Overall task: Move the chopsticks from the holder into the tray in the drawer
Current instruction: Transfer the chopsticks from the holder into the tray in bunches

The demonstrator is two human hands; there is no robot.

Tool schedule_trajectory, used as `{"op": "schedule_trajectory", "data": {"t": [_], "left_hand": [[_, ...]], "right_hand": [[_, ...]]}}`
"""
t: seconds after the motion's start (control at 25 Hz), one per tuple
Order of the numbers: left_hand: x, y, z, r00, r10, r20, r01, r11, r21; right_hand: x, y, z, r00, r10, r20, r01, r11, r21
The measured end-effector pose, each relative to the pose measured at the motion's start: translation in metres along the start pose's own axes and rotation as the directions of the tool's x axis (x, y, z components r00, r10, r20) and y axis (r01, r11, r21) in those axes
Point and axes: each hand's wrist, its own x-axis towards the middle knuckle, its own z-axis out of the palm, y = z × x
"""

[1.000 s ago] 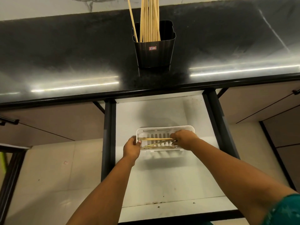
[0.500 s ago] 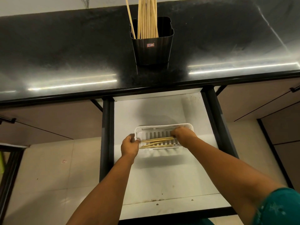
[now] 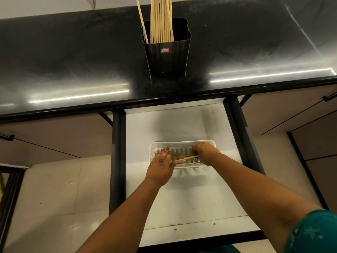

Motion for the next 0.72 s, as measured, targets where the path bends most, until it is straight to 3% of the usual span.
{"op": "schedule_trajectory", "data": {"t": [0.08, 0.2, 0.48, 0.56, 0.72], "left_hand": [[0.002, 0.001, 0.005, 0.988, -0.005, 0.154, -0.004, 0.998, 0.061], [0.006, 0.001, 0.008, 0.968, -0.041, 0.247, -0.003, 0.985, 0.174], [0.003, 0.001, 0.006, 0.980, -0.090, 0.176, 0.082, 0.995, 0.053], [0.004, 0.001, 0.005, 0.973, -0.121, 0.198, 0.113, 0.992, 0.053], [0.003, 0.001, 0.006, 0.980, -0.121, 0.157, 0.105, 0.989, 0.103]], "right_hand": [[-0.002, 0.001, 0.000, 1.000, 0.023, -0.002, -0.023, 1.000, -0.009], [-0.004, 0.004, -0.003, 0.997, 0.077, -0.012, -0.077, 0.994, -0.078], [-0.014, 0.002, -0.003, 0.991, -0.008, -0.130, -0.013, 0.987, -0.157], [-0.014, 0.001, 0.002, 0.996, -0.010, -0.089, -0.005, 0.987, -0.164], [-0.013, 0.005, 0.010, 0.995, 0.030, -0.096, -0.035, 0.998, -0.057]]}}
